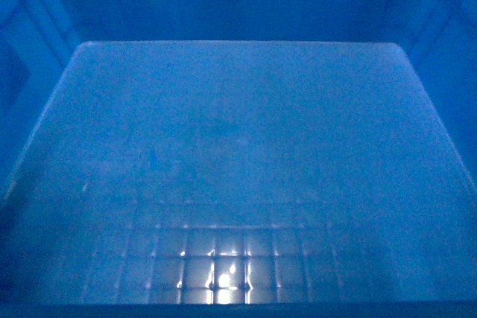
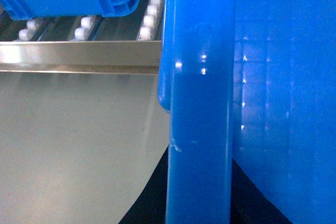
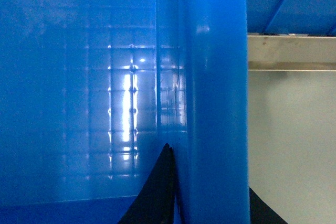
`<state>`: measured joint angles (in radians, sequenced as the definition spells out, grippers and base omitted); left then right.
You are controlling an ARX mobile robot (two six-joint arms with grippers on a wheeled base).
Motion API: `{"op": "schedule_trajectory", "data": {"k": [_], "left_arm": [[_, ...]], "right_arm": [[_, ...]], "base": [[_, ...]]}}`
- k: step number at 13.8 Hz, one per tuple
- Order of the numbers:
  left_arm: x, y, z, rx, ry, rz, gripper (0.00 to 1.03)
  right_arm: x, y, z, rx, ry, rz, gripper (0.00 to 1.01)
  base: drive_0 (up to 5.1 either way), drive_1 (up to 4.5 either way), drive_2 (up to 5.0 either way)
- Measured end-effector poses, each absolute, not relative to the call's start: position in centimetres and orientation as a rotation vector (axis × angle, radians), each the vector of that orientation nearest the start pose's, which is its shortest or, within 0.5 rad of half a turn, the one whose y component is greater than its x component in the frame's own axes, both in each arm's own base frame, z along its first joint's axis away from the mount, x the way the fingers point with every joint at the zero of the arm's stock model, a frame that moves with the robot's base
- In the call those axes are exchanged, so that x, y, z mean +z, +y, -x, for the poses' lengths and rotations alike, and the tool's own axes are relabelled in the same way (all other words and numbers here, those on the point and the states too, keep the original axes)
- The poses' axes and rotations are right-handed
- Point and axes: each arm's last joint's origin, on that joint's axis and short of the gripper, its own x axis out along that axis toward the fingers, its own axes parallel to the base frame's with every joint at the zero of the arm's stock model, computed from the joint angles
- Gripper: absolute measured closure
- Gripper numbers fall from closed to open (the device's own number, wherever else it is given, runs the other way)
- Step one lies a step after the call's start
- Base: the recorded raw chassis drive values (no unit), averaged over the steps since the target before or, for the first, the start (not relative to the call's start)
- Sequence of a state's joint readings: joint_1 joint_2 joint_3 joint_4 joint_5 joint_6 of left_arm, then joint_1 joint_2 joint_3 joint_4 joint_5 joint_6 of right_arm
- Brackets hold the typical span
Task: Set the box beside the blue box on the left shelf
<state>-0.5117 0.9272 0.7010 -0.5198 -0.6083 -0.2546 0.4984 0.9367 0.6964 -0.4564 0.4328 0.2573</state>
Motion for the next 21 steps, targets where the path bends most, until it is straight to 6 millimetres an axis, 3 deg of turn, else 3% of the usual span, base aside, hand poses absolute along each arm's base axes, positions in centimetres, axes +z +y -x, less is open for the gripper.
{"op": "schedule_trajectory", "data": {"k": [16, 21], "left_arm": [[25.59, -7.41, -16.58, 0.172, 0.614, -0.151, 0.91], [25.61, -7.42, -16.59, 0.171, 0.612, -0.151, 0.91]], "right_arm": [[25.52, 7.95, -17.14, -0.016, 0.627, 0.066, 0.88], [25.54, 7.94, -17.13, -0.018, 0.625, 0.068, 0.88]], "base": [[0.0, 4.16, -4.1], [0.0, 0.0, 0.0]]}}
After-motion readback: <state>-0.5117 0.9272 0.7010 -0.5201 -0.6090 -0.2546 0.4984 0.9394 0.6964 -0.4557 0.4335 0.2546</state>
